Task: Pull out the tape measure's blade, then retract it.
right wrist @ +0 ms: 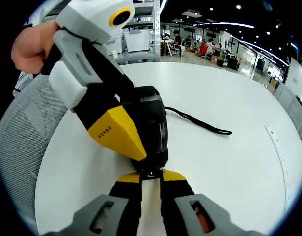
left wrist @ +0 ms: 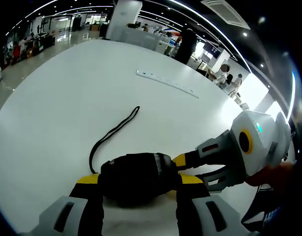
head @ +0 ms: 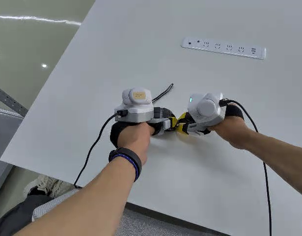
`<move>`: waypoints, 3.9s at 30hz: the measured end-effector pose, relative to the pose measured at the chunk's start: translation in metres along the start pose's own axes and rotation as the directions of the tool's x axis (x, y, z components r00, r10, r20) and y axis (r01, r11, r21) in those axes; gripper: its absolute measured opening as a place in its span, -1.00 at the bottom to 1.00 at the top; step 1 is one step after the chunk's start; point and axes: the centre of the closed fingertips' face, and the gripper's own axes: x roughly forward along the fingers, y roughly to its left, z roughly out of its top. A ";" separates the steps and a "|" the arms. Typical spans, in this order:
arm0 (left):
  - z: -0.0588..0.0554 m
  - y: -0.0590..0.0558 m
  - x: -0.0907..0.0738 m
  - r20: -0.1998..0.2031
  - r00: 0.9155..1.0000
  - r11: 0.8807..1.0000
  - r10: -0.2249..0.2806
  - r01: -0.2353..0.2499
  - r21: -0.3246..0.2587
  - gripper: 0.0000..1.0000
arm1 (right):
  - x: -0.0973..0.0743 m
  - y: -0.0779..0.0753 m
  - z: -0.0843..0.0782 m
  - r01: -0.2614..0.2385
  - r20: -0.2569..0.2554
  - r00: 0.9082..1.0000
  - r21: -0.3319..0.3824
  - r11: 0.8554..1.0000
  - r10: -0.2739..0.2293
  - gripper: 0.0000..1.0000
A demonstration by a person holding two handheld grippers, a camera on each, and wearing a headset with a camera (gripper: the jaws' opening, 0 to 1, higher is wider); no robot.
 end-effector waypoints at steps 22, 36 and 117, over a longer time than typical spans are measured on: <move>0.004 0.004 -0.014 -0.022 0.999 0.994 -0.048 0.050 0.094 0.12 | -0.017 0.002 -0.008 0.088 0.012 0.996 0.176 0.980 -0.091 -0.45; 0.007 0.011 -0.042 0.001 0.992 0.958 -0.124 0.119 0.262 0.13 | -0.046 0.004 -0.003 0.186 0.050 0.976 0.311 0.932 -0.211 -0.27; -0.012 0.076 -0.156 0.162 0.961 0.901 -0.225 0.142 0.409 0.27 | -0.166 0.107 -0.043 0.410 0.091 0.818 0.601 0.686 -0.568 0.23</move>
